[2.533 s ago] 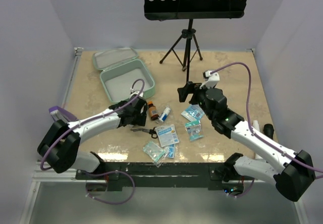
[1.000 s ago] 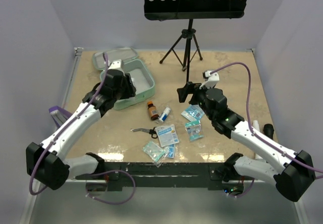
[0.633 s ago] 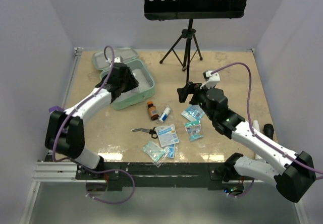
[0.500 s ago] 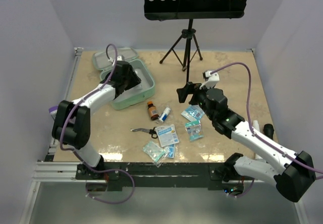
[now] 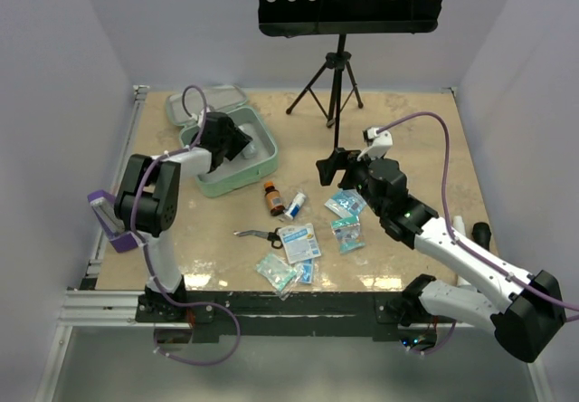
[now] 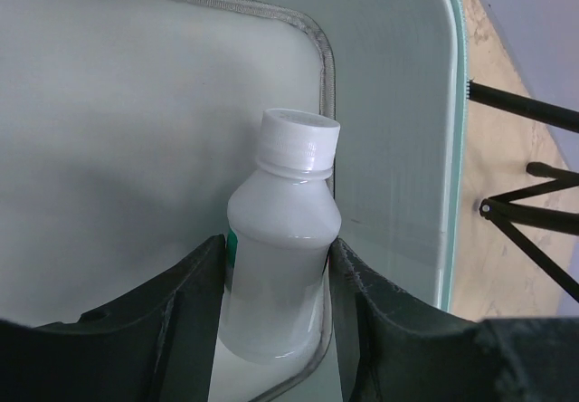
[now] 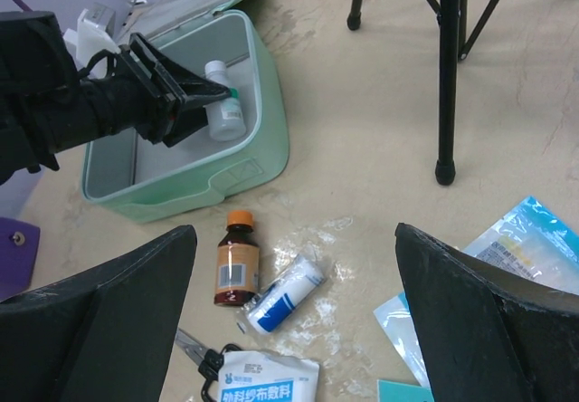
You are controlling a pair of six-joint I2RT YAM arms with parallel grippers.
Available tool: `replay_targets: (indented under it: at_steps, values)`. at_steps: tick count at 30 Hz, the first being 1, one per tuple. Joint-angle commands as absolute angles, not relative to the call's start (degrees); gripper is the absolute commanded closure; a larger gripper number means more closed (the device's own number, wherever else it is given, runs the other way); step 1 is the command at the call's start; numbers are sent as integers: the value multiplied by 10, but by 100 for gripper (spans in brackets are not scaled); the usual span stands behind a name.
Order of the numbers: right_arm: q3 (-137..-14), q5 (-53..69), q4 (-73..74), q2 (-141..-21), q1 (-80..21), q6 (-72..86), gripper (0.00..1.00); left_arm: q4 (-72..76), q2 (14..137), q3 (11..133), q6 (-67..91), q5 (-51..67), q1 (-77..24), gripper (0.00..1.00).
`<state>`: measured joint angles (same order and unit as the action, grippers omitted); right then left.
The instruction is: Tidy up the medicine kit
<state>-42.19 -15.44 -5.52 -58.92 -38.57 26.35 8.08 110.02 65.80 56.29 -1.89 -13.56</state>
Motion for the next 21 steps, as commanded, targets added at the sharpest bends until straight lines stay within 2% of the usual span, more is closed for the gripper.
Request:
replay_targets:
  at_steps: [1,10,17,21]
  values:
    - [-437,-142,-55,-586,-385,275,3,159,1114,693,612,-3,-132,90]
    - [-437,-134,-60,-599,-385,277,3,175,1174,733,653,25,-120,87]
    - [-435,-135,-62,-606,-385,274,3,183,1197,730,659,50,-117,59]
    - [-433,-134,-62,-611,-385,276,3,197,1194,728,657,71,-117,51]
